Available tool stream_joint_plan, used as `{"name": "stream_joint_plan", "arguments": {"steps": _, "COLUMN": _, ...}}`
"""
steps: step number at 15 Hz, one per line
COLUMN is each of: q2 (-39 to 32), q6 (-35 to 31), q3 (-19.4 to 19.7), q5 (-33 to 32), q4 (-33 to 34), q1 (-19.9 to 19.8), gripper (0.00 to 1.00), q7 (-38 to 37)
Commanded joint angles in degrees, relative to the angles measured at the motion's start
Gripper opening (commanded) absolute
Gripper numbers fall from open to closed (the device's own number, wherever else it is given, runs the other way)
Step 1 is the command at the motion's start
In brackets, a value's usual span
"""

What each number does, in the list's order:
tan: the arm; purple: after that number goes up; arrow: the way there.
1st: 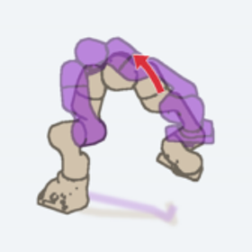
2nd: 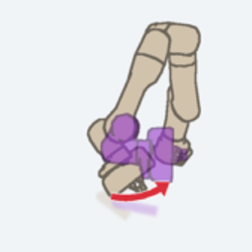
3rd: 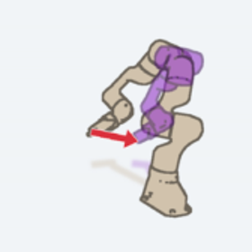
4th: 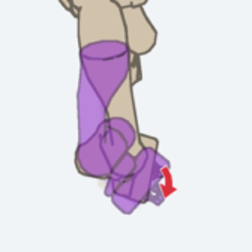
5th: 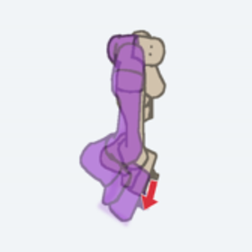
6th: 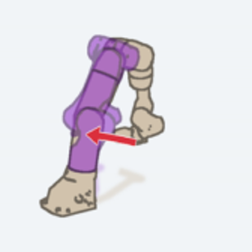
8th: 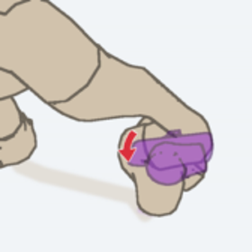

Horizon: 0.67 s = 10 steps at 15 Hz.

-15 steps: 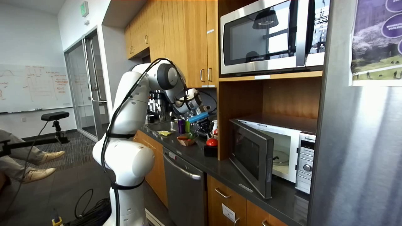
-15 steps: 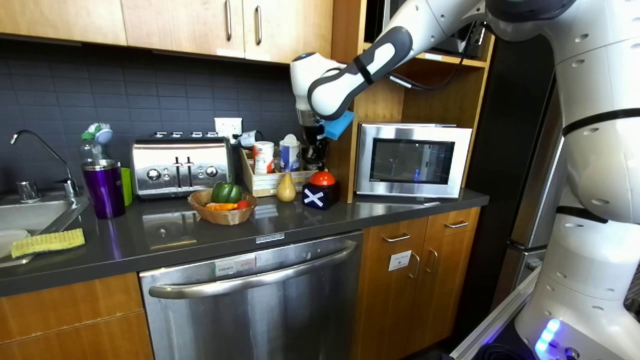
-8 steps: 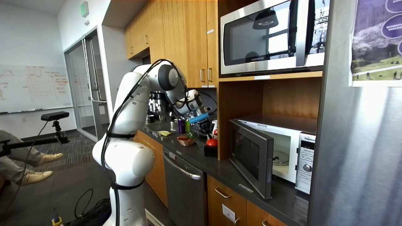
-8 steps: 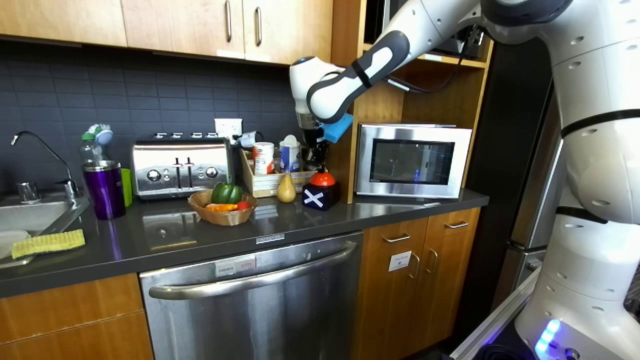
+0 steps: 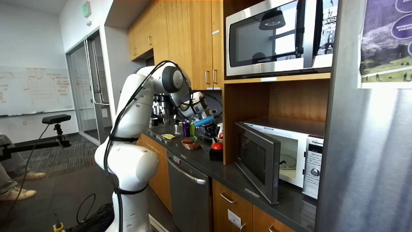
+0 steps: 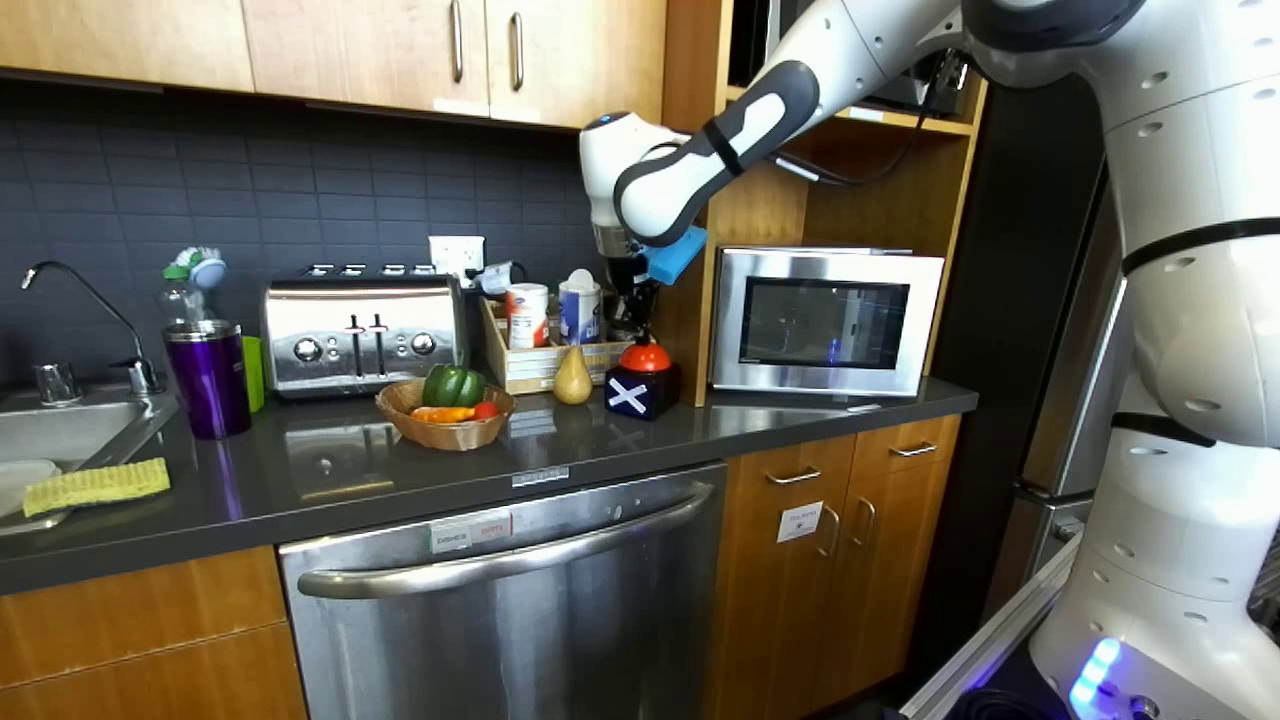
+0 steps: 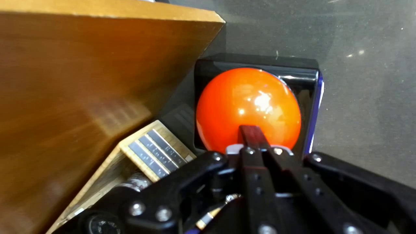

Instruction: Press the red button

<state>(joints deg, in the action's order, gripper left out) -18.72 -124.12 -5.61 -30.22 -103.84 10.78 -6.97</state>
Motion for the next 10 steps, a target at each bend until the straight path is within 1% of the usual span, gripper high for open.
{"name": "stream_joint_plan", "arguments": {"steps": 1, "q2": 1.16, "q6": -0.22, "q3": 0.68, "q5": -1.15, "q4": 0.39, "q1": 1.69, "gripper": 0.00, "q7": -0.92}}
{"name": "stream_joint_plan", "arguments": {"steps": 6, "q2": 4.32, "q6": 0.44, "q3": 0.06, "q5": -1.75, "q4": -0.79, "q1": 3.69, "gripper": 0.00, "q7": -2.16}}
{"name": "stream_joint_plan", "arguments": {"steps": 10, "q2": 8.21, "q6": 3.74, "q3": -1.40, "q5": 1.12, "q4": -3.91, "q1": 4.30, "gripper": 0.00, "q7": -1.47}}
